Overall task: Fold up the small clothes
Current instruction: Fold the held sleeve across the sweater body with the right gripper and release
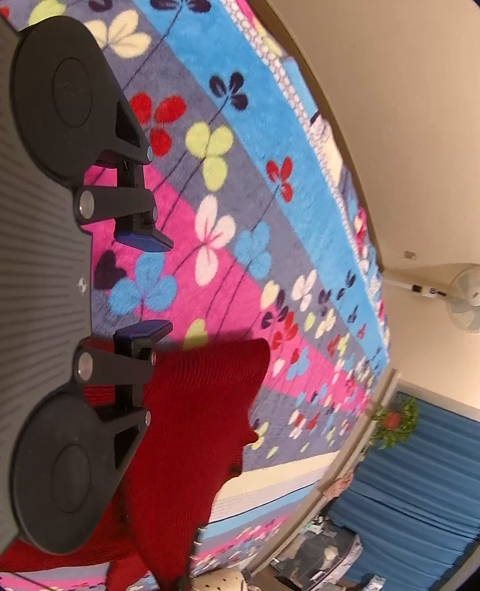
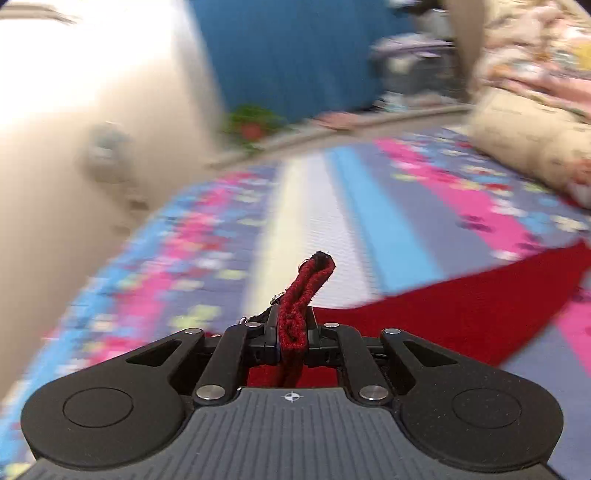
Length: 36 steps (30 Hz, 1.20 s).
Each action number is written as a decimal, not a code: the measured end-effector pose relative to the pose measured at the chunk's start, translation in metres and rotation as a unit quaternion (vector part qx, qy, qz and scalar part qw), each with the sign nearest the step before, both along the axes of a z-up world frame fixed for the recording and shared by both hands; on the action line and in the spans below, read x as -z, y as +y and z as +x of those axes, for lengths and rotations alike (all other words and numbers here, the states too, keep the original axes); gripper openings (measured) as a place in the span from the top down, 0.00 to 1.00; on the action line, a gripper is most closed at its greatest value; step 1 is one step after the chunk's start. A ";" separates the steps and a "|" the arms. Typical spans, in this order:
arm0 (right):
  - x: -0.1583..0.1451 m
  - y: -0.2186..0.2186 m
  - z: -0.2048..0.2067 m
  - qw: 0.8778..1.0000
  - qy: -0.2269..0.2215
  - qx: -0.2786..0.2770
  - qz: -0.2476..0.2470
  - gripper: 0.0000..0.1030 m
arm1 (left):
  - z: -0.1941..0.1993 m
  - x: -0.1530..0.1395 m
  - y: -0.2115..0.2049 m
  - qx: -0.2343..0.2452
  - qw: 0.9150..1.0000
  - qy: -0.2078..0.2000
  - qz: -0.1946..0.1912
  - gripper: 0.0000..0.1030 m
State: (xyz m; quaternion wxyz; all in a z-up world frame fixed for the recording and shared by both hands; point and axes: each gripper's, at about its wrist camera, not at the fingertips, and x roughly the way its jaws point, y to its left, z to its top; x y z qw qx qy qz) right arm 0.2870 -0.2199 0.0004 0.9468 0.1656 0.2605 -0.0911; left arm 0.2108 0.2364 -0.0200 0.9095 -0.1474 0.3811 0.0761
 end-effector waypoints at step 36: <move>0.086 -0.097 -0.082 0.985 0.128 -0.115 -0.002 0.65 | 0.075 0.049 -0.092 0.080 0.991 0.051 0.091 0.55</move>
